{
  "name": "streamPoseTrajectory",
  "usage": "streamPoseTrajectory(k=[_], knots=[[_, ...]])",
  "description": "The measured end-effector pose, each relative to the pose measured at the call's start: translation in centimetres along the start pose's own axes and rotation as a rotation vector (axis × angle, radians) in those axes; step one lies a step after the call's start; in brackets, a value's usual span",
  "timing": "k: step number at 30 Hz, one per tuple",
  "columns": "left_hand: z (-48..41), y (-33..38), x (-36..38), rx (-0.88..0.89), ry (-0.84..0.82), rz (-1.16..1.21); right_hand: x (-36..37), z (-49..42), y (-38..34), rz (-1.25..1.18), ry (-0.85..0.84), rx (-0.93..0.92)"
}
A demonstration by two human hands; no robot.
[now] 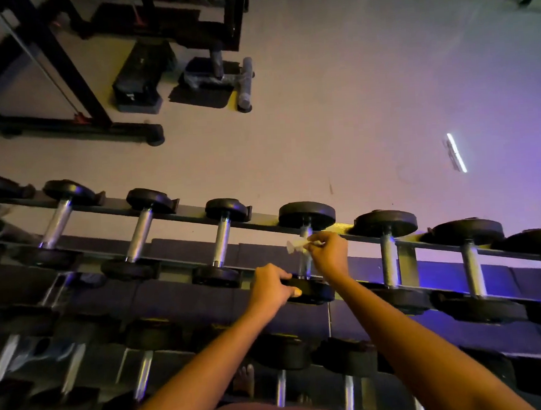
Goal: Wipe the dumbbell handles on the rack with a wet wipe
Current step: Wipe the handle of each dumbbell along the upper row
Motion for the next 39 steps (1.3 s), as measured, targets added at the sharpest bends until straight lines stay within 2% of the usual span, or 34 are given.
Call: streamPoseTrajectory(k=[6, 11, 14, 26, 33, 39], knots=[[0.8, 0.4, 0.1, -0.037, 0.037, 0.015, 0.7, -2.6, -0.8, 0.112, -0.033, -0.071], [0.4, 0.5, 0.1, -0.053, 0.046, -0.01, 0.8, 0.0, 1.2, 0.189, -0.18, -0.032], [0.2, 0.6, 0.1, -0.045, 0.035, -0.032, 0.9, 1.7, 3.3, 0.143, -0.239, 0.017], [0.0, 0.2, 0.2, -0.051, 0.053, -0.01, 0.0, -4.2, -0.4, 0.031, -0.02, -0.027], [0.2, 0.0, 0.4, -0.037, 0.059, 0.023, 0.4, 0.3, 3.0, 0.204, -0.279, -0.027], [0.5, 0.1, 0.3, -0.034, 0.056, 0.017, 0.0, 0.6, 2.3, 0.134, -0.213, 0.006]])
Point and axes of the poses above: each hand's wrist, its own z-axis away from the middle knuckle, its own x-axis out of the palm, y = z × x, the point moved 2 cm from there along -z, towards the middle knuckle, and after that the axes turned 9 degrees about -x, right-handed, at the moved point
